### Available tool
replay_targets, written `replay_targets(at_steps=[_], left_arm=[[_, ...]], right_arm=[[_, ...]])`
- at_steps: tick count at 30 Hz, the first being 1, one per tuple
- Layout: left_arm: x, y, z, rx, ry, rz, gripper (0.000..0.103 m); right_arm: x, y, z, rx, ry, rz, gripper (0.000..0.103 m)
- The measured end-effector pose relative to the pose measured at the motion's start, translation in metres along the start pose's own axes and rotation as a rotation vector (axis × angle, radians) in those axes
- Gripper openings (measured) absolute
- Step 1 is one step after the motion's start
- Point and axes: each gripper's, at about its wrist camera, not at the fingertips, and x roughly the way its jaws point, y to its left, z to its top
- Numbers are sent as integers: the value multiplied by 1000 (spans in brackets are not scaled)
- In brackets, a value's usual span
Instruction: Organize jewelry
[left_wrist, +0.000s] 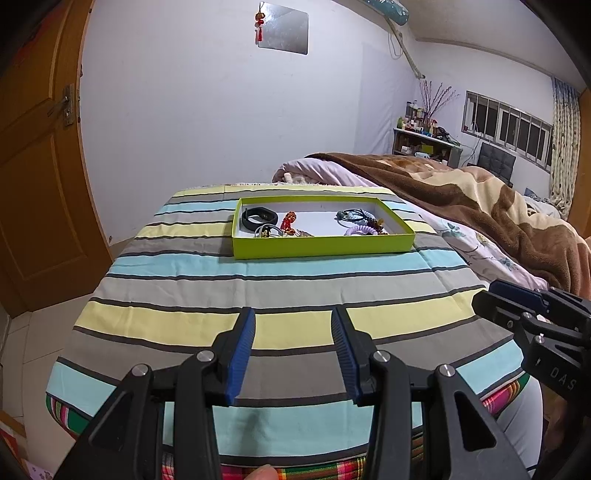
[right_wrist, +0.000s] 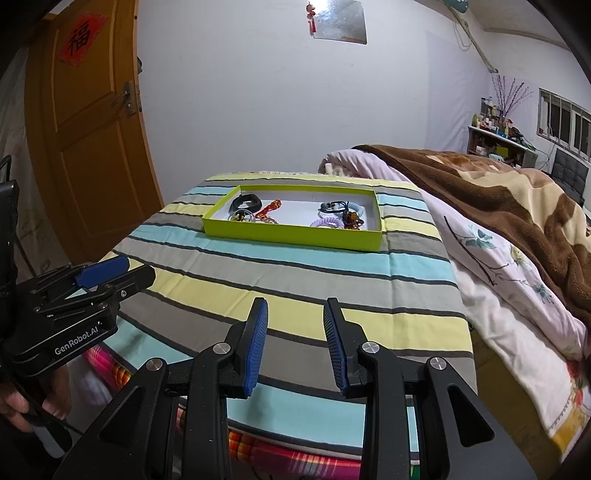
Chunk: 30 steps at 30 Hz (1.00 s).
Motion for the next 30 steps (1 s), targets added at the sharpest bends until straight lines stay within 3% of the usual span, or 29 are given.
replay_targets(at_steps=[30], left_arm=[[2, -1, -1, 12, 2, 23, 44]], right_arm=[[-1, -1, 2, -5, 0, -3, 32]])
